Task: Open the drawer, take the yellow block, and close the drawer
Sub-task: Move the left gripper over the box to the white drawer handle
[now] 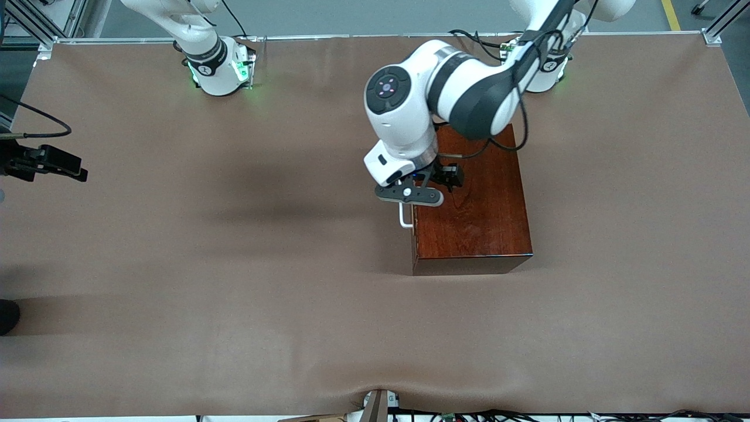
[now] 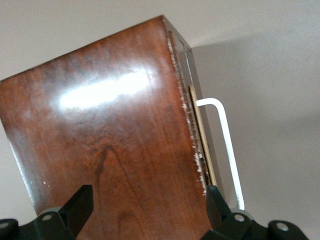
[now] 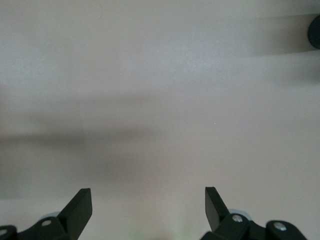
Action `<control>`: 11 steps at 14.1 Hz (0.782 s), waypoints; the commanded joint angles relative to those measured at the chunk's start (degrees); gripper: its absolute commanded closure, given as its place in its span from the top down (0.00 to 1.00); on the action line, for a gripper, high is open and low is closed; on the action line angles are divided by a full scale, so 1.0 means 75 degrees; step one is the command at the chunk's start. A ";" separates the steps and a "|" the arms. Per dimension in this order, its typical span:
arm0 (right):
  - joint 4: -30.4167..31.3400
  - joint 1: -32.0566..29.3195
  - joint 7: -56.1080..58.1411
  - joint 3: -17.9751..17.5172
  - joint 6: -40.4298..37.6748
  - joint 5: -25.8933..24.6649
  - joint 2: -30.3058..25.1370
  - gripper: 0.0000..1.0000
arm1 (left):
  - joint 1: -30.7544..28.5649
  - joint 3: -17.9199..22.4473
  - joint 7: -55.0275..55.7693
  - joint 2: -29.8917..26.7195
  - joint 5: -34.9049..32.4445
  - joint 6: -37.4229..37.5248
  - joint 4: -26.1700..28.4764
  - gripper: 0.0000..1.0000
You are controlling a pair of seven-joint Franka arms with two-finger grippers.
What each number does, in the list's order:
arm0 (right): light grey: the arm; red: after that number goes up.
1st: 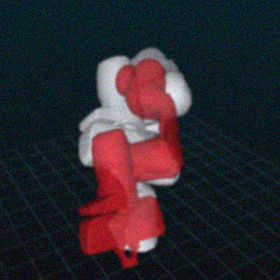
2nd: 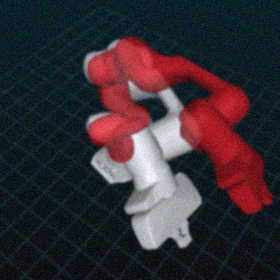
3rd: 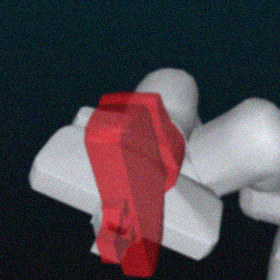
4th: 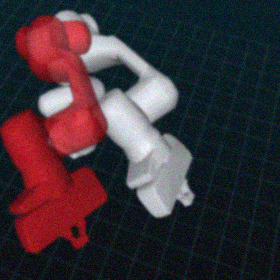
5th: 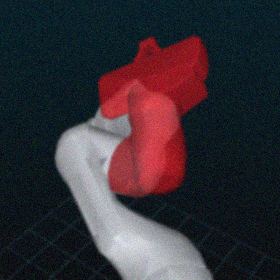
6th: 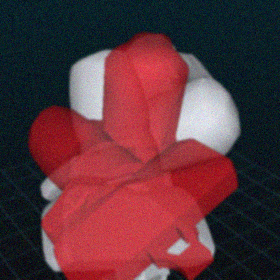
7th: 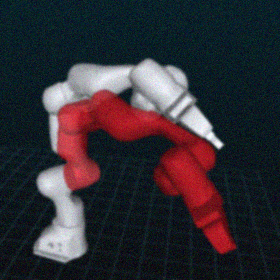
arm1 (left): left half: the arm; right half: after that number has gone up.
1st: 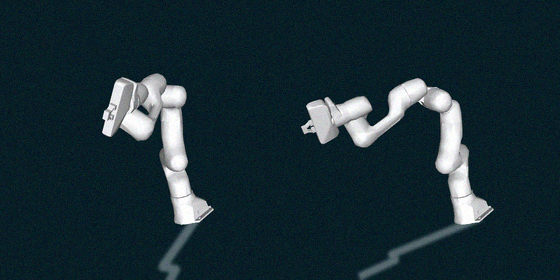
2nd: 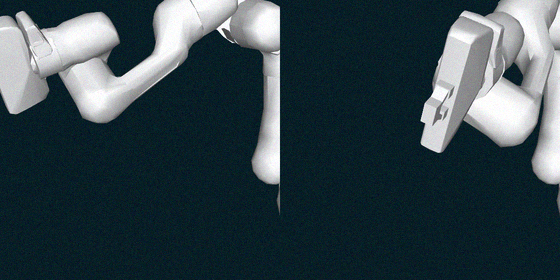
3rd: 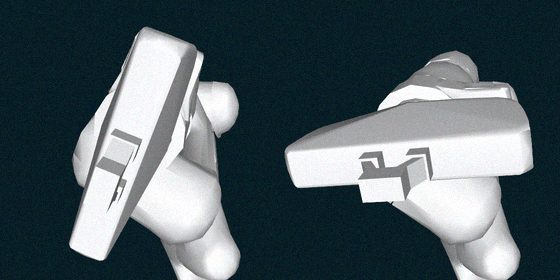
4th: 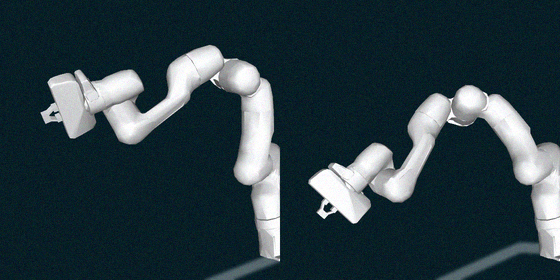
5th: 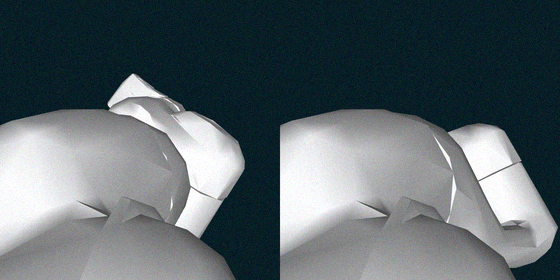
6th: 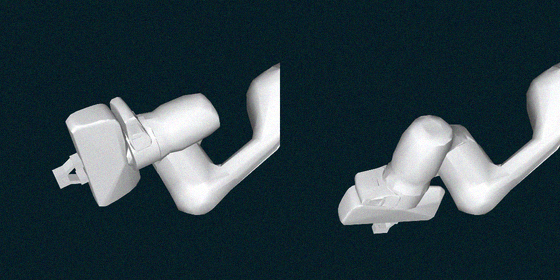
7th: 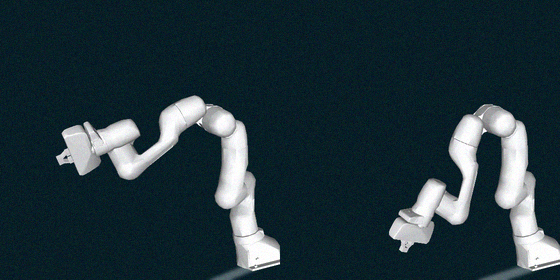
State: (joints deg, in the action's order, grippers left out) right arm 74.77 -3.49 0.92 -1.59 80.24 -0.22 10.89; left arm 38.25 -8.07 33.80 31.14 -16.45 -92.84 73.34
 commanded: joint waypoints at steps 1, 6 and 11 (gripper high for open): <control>-0.0043 -0.0016 -0.0053 -0.0022 -0.0022 -0.0087 -0.0011 1.00 | 0.0150 0.0045 0.0273 0.0289 -0.0256 -0.0136 -0.0264 1.00; -0.0043 0.0008 -0.0065 -0.0022 -0.0058 -0.0064 -0.0011 1.00 | 0.0735 0.0057 0.1714 0.0640 -0.0256 -0.0710 -0.0275 1.00; -0.0043 -0.0004 -0.0065 -0.0022 -0.0046 -0.0064 -0.0011 1.00 | 0.1122 0.0231 0.3250 0.1309 -0.0256 -0.1085 -0.0873 1.00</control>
State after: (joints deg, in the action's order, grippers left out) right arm 74.77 -3.48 0.92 -1.60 80.21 -0.22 10.89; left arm 44.88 -7.82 55.01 38.24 -16.86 -100.83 71.08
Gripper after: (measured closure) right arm 0.000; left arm 0.000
